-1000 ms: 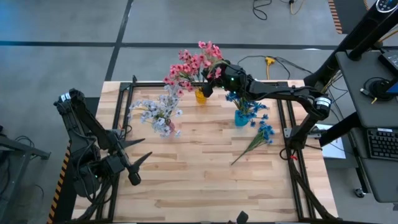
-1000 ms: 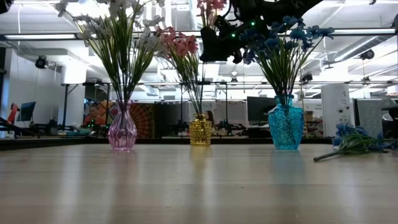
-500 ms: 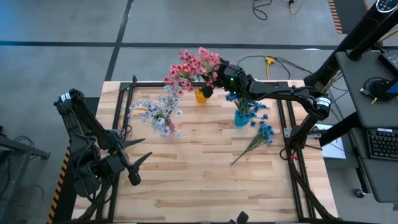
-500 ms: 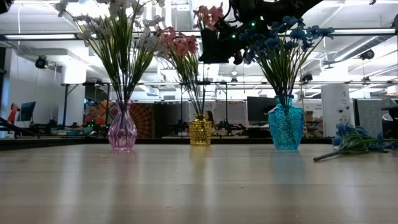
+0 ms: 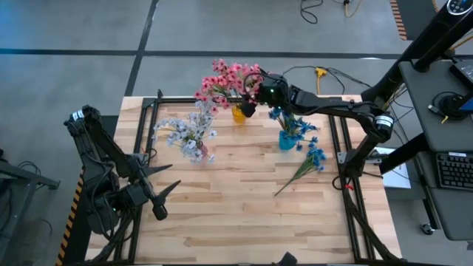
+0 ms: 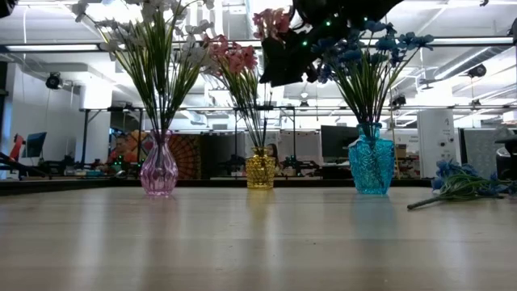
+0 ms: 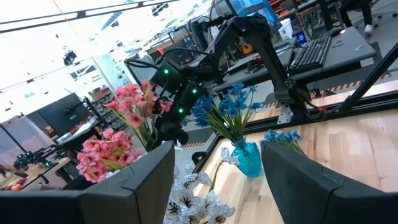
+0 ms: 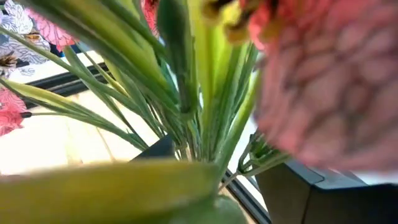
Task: Sort flowers into vase by color
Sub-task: Put the pink flowers into the yellow vase
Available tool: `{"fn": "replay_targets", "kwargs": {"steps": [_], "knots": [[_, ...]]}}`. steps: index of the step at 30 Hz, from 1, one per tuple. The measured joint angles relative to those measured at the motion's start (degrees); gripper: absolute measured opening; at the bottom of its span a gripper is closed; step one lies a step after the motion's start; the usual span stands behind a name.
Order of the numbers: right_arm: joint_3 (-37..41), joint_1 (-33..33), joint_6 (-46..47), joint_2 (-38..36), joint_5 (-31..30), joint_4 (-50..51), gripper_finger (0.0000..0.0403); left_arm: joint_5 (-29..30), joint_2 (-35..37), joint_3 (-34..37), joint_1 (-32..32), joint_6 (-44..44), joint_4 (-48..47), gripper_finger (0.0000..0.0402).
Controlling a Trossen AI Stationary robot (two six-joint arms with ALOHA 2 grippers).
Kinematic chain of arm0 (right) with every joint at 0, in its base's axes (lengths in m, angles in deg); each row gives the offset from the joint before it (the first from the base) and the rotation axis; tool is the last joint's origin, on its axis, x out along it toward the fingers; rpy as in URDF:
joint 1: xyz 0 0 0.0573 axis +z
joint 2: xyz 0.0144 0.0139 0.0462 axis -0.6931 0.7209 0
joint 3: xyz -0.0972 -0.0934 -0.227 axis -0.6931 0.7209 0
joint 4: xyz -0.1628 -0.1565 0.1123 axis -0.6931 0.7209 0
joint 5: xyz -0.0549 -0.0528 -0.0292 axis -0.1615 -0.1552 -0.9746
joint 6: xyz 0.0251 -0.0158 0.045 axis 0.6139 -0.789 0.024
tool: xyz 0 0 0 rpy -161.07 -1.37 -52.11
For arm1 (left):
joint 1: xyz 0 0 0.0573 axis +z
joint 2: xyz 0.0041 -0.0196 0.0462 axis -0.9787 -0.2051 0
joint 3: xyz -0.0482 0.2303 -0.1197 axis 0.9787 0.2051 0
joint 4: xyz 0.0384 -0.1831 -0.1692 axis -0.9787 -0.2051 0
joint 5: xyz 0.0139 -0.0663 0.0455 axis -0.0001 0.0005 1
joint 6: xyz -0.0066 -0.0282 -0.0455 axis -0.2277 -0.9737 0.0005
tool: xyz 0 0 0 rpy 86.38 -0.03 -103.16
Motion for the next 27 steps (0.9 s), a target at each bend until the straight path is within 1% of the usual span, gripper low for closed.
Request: {"fn": "replay_targets", "kwargs": {"steps": [7, 13, 18, 24, 27], "knots": [[-2.2, 0.3, -0.1, -0.2, 0.0, 5.3, 0.0236, 0.0, 0.0, 0.0, 0.0, 0.0, 0.0, 0.0223], [-3.5, 0.3, 0.6, -0.3, -0.1, 8.7, 0.0256, 0.0, 0.0, 0.0, 0.0, 0.0, -0.4, 0.0223], [-5.8, 0.4, 0.8, -0.2, -1.6, 13.4, 0.0266, 0.0, 0.0, 0.1, 0.0, -0.1, -0.4, 0.0223], [-8.6, 0.4, 0.8, -0.3, -1.7, 18.8, 0.0273, 0.0, 0.0, 0.2, 0.0, -0.1, -0.4, 0.0223], [-9.0, 0.5, 1.1, -0.3, -1.7, 19.0, 0.0276, 0.0, 0.0, 0.2, 0.0, -0.1, -0.4, 0.0223]]}}
